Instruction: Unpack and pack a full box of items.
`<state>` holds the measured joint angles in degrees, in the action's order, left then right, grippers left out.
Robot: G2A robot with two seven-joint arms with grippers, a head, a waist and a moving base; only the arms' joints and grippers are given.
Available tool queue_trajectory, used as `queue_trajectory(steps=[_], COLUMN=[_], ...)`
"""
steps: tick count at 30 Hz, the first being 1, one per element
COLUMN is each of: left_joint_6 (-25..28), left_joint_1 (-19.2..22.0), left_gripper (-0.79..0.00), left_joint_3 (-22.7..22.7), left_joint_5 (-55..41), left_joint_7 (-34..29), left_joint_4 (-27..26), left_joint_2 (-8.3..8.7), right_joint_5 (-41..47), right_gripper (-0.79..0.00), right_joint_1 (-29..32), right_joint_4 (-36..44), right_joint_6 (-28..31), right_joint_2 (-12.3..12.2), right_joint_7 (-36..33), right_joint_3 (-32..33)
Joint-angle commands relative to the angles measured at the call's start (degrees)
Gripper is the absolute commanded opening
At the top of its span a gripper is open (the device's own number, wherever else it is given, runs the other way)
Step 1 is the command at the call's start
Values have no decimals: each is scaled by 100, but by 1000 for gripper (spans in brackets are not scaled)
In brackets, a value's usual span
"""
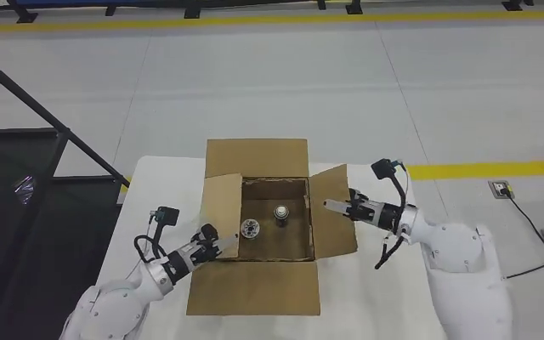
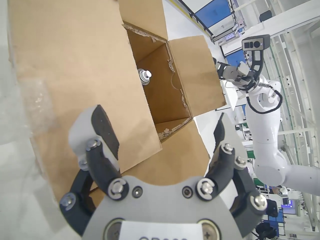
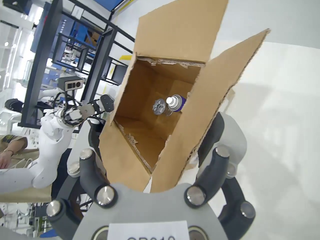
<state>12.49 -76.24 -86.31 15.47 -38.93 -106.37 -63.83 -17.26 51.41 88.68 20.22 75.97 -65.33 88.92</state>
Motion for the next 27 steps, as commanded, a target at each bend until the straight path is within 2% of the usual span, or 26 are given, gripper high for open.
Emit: queue_trajectory(steps=[1,8,15,19,23,27], left_joint_6=[-11,3,-13,15,74,154], left_joint_1=[37,110,168,154,46,-174], left_gripper=[0,0,0,0,0,0], left_joint_3=[30,120,189,185,48,-327], left_joint_5=[16,52,76,34,-336,-631], left_joint_7=[14,47,110,220,320,305], left_joint_4=[54,169,314,355,232,9], left_joint_2=[3,12,19,21,27,65], right_joint_5=[370,904,337,218,215,249], right_gripper=[0,0,0,0,0,0], right_joint_1=[-109,-617,-1422,-1763,-1957,-2092], right_joint_4=[-96,-517,-1427,-1931,-2326,-2589], right_joint_6=[233,554,411,444,515,595], right_joint_2=[-22,-19,153,249,305,336], right_joint_7=[-210,-650,-320,-80,83,163], right_joint_3=[-71,-820,-2142,-2622,-2882,-3036])
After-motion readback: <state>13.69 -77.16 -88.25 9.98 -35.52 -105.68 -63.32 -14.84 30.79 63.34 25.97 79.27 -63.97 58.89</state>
